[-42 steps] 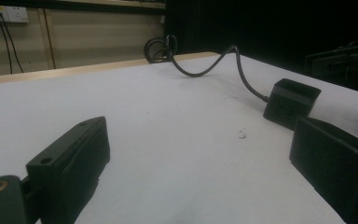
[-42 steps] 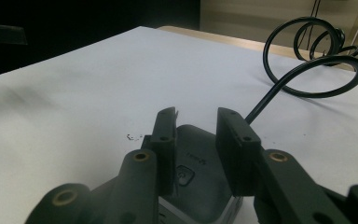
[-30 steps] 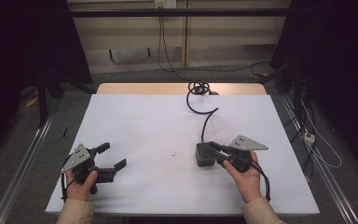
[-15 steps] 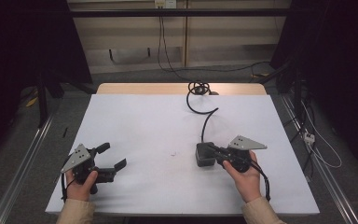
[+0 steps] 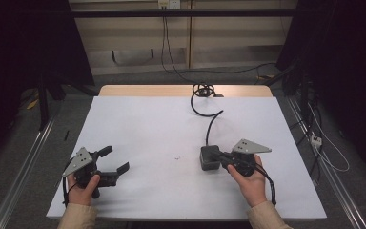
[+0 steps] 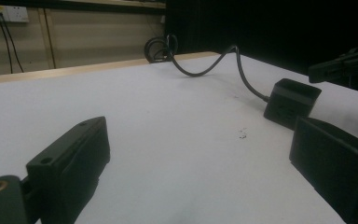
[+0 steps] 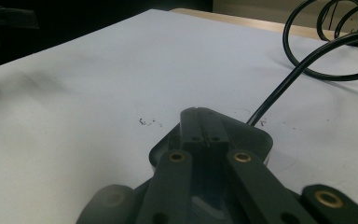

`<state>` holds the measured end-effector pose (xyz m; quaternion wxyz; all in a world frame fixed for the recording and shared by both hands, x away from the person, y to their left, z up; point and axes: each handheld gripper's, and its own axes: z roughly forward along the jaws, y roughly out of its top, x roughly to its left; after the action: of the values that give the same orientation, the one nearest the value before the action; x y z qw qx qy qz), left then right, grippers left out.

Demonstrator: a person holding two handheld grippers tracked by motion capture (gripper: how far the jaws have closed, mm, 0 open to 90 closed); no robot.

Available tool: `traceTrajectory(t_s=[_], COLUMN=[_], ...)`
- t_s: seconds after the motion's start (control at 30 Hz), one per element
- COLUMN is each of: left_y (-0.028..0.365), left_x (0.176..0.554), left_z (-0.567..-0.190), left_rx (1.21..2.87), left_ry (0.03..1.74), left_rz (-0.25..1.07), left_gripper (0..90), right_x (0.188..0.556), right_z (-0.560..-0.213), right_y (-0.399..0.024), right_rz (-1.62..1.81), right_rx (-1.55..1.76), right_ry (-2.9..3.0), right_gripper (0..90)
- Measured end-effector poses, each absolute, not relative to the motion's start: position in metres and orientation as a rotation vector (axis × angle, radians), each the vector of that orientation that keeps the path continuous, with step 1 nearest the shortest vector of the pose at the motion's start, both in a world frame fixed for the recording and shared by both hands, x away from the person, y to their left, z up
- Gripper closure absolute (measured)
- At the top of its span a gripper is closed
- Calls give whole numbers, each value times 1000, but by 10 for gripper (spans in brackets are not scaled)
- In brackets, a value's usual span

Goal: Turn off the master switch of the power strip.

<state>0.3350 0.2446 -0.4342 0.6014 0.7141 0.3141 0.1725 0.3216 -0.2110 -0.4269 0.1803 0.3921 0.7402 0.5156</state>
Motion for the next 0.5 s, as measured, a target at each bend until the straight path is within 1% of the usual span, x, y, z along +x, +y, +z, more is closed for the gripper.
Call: traceTrajectory(t_s=[0.5], left_y=[245], left_x=[335], left_z=[-434], left_rx=[1654], left_ry=[729], left_rz=[400], left_gripper=[48], right_x=[322], right_z=[-431], right_y=[-209], right_rz=[1436], right_rx=[1108], right_ry=[2109], right_gripper=[900])
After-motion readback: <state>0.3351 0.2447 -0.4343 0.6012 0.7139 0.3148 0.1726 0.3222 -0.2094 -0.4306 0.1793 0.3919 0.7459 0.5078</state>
